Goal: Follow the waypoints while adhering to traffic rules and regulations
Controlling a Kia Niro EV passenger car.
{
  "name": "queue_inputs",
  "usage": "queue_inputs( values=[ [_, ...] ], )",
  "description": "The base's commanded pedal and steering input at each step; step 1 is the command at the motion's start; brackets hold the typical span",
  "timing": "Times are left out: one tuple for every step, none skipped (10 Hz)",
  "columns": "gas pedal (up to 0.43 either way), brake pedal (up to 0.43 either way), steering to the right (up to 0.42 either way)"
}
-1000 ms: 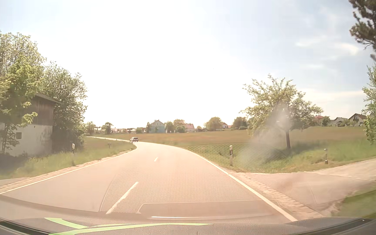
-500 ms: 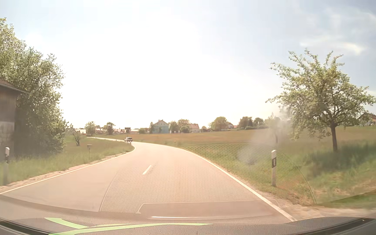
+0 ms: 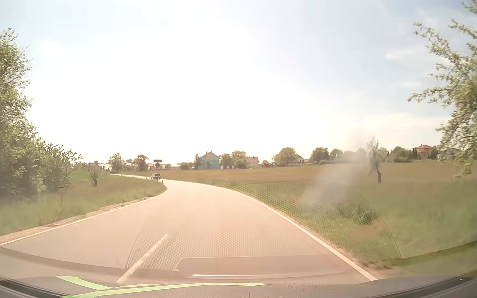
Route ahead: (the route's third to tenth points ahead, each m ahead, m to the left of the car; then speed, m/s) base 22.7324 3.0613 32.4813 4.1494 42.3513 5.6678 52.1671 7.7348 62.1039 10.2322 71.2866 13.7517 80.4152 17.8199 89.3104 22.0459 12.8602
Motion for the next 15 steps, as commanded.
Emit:
queue_inputs(
  values=[
    [0.118,0.000,-0.016],
    [0.118,0.000,-0.017],
    [0.118,0.000,-0.018],
    [0.118,0.000,-0.019],
    [0.118,0.000,-0.018],
    [0.118,0.000,-0.018],
    [0.118,0.000,-0.019],
    [0.118,0.000,-0.019],
    [0.118,0.000,-0.018],
    [0.118,0.000,-0.019],
    [0.118,0.000,-0.019],
    [0.130,0.000,-0.019],
    [0.138,0.000,-0.019],
    [0.138,0.000,-0.018],
    [0.138,0.000,-0.020]
  ],
)
